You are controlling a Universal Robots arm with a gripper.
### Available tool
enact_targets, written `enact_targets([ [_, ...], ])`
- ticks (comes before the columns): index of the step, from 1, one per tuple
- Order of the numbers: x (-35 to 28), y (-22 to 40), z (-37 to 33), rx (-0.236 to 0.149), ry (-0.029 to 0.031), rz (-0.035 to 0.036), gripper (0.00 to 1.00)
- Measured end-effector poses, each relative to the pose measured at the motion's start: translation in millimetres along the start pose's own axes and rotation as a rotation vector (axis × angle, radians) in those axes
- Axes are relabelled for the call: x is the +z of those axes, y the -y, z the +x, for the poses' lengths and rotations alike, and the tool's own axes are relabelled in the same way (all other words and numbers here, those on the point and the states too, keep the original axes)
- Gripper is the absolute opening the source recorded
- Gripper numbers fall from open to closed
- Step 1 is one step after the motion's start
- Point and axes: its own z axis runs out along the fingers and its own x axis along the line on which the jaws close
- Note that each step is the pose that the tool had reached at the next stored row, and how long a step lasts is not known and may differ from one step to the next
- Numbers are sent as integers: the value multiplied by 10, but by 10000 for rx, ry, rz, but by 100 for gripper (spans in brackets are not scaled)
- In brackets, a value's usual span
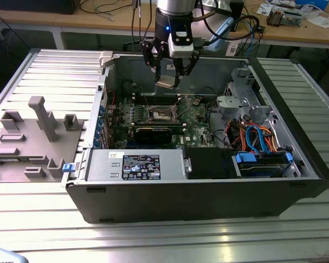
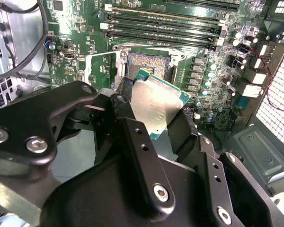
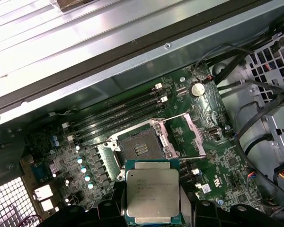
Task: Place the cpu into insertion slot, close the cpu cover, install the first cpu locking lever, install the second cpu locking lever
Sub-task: 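Place the cpu into insertion slot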
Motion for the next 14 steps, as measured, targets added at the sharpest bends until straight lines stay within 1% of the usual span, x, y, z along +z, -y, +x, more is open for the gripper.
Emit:
enact_targets([
  [14, 2, 0, 0, 121, -1, 0, 55],
])
